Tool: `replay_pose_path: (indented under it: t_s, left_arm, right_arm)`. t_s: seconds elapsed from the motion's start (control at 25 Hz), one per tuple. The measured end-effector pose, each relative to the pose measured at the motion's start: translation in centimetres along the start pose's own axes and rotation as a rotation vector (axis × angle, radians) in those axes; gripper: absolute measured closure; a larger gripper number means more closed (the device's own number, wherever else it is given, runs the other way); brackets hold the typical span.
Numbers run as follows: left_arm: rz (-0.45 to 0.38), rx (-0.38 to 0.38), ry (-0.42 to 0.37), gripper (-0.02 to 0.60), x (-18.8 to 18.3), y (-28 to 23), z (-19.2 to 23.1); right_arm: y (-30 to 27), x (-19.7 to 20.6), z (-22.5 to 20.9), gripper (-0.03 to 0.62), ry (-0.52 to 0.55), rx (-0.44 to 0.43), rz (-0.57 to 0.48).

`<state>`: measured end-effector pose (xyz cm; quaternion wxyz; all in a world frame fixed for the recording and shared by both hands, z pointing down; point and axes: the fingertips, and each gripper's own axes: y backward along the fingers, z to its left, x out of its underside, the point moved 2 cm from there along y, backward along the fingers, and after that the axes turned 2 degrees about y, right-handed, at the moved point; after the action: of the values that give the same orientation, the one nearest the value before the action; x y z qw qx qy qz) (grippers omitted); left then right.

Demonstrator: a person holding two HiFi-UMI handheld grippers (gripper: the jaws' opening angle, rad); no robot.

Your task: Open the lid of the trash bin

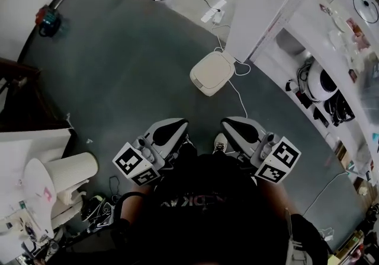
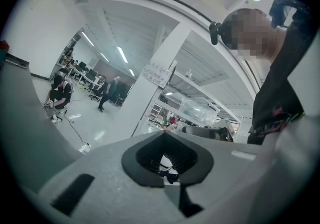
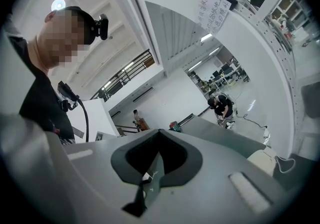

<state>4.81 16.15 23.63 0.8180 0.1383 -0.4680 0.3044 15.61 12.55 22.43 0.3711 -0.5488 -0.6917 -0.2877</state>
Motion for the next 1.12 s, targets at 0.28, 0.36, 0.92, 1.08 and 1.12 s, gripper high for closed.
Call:
replay_pose_path:
  t_s: [0.28, 0.36, 0.92, 1.08, 1.12]
  left_arm:
    - [0.033, 0.056, 0.02, 0.58, -0.7, 1.2, 3.0]
    - [0.033, 0.068, 0.047, 0.58, -0.9, 1.6, 4.1]
    - [0.093, 0.146, 0.083, 0.58, -1.9, 3.3, 10.2]
    - [0.117, 0.175, 0.09, 0.58, -1.7, 4.2, 11.6]
    - [0.124, 0.179, 0.088, 0.58, -1.6, 4.6, 12.0]
  right_arm:
    - [-2.9, 0.6, -0.1, 0.587, -0.015, 0.063, -0.022]
    - [-3.8, 0.8, -0.1, 0.587, -0.017, 0.08, -0.024]
    - [-8.9, 1.6, 0.2, 0.588, -0.003, 0.216, -0.05]
    - [-10.5, 2.3, 0.4, 0.588, -0.003, 0.247, -0.065]
    - [-11.0, 2.5, 0.6, 0.588, -0.002, 0.25, -0.066]
